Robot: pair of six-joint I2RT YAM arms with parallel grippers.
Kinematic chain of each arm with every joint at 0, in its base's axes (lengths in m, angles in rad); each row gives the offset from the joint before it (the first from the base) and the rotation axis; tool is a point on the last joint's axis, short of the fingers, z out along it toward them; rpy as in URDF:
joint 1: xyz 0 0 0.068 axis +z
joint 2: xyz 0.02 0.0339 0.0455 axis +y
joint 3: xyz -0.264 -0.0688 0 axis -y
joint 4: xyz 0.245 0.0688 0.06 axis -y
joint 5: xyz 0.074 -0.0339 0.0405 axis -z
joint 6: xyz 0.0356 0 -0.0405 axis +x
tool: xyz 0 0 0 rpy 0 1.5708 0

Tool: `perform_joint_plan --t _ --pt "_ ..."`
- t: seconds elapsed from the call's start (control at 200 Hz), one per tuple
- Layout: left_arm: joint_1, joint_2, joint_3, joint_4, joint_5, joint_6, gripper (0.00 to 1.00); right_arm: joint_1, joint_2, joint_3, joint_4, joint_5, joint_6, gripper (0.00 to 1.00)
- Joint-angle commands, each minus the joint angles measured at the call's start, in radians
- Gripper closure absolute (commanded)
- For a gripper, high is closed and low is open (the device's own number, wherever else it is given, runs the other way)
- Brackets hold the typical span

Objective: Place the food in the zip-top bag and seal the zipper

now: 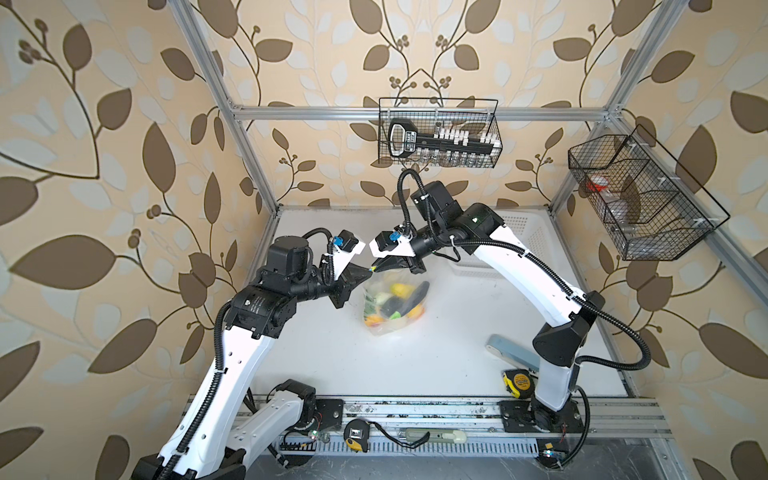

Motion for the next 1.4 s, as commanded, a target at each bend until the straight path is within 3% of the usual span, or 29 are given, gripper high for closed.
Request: perform_joint_plan --t 0.0,1.395 --pt "-0.008 -0.016 -0.008 0.046 -0.011 -0.001 1.0 -0.001 0.016 0.034 -0.04 -0.018 -0.008 0.9" --pt "-0.008 -0.072 -0.064 0.082 -0.209 -0.043 1.0 -0.064 -0.012 0.027 -0.107 0.001 -0.044 0.91"
